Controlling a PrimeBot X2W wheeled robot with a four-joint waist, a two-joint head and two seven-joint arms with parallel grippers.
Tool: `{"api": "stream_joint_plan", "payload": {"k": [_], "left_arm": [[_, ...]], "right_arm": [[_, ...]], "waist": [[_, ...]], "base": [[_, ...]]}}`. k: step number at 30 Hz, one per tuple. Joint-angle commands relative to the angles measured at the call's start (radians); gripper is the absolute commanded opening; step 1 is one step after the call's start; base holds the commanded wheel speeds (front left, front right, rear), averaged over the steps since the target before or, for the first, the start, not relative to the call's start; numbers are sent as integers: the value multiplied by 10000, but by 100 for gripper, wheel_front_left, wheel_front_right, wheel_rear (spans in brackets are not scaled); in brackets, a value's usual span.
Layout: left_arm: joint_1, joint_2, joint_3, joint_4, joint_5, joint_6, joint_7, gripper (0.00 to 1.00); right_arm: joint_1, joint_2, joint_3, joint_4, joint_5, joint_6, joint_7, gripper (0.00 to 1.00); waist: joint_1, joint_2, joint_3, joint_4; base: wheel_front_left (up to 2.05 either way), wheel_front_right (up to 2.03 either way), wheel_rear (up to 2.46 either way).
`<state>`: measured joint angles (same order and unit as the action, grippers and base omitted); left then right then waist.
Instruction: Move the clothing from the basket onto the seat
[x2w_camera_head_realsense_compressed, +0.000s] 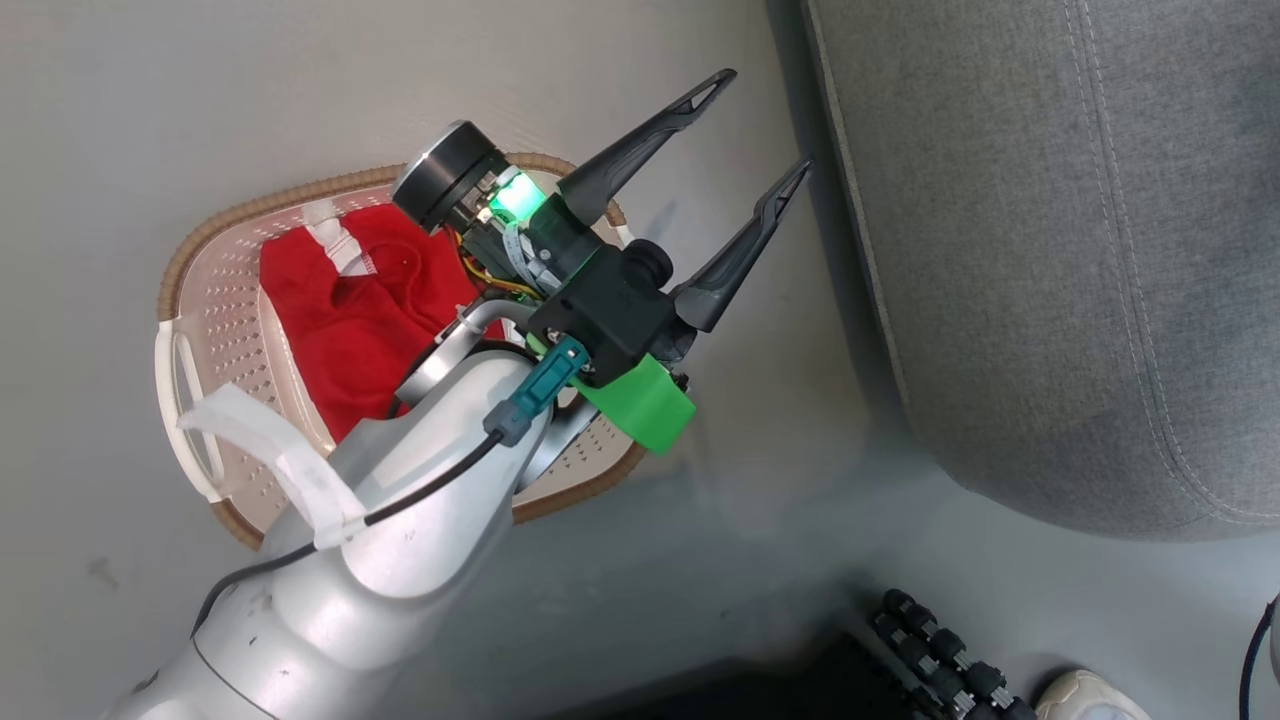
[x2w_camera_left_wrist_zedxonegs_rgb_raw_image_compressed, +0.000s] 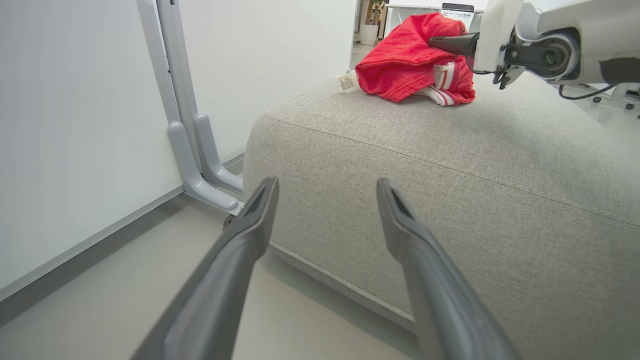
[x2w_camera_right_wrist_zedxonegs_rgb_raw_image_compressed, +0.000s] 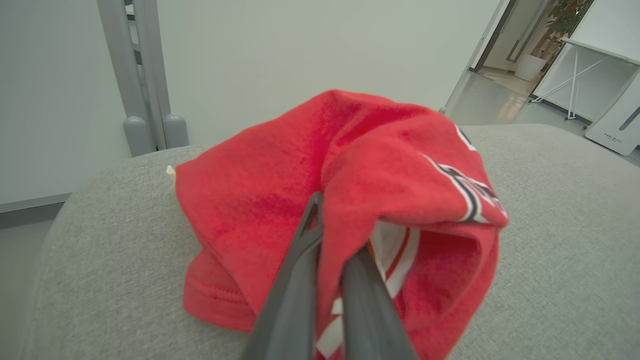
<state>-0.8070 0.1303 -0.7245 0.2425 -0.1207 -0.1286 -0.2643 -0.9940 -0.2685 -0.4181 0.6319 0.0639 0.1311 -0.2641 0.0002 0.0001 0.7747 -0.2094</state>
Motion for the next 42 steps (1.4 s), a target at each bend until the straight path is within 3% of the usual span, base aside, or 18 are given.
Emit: {"api": "stream_joint_plan", "payload": {"k": [1,2,3,4,13,23,32,42], "left_arm": [[-67,88,62,8,45,-28,-2,100],[-36,96,85,5,42,-23,-2,100],[8,100,121,3,37,-8,-2,100],[43,91,150,-3,23,0,-2,100],[528,-150,541,-159,-193,113,-2,100],[1670,-308,1443,-311,-381,277,-2,100],[2837,-391,2379,-384,-424,328,-2,100],[4075,-453,3998,-609,-512,454,-3,100]], "right_arm": [[140,38,-17,39,-55,-7,-5,0],[168,95,-43,-10,-55,-7,-5,12],[234,159,-72,-119,-85,-7,-5,84],[307,197,-91,-173,-98,-7,-6,100],[1847,520,14,-1174,49,-7,-6,100],[4098,1269,971,-3007,230,-5,-5,100],[5523,1694,2208,-4353,412,-7,-6,100],[6389,1969,3199,-5042,473,-7,-4,100]], "waist": [[-2,-1,-76,-9],[-2,-1,-119,-17],[-2,-1,-194,-26],[-2,-1,-258,-27],[-2,-1,-1337,40],[-2,-1,-2752,311],[-2,-1,-3915,1181],[-2,-1,-4900,2107]], "base": [[0,0,0],[0,0,0],[0,0,0],[0,0,0],[0,0,0],[0,0,0],[0,0,0],[0,0,0]]}}
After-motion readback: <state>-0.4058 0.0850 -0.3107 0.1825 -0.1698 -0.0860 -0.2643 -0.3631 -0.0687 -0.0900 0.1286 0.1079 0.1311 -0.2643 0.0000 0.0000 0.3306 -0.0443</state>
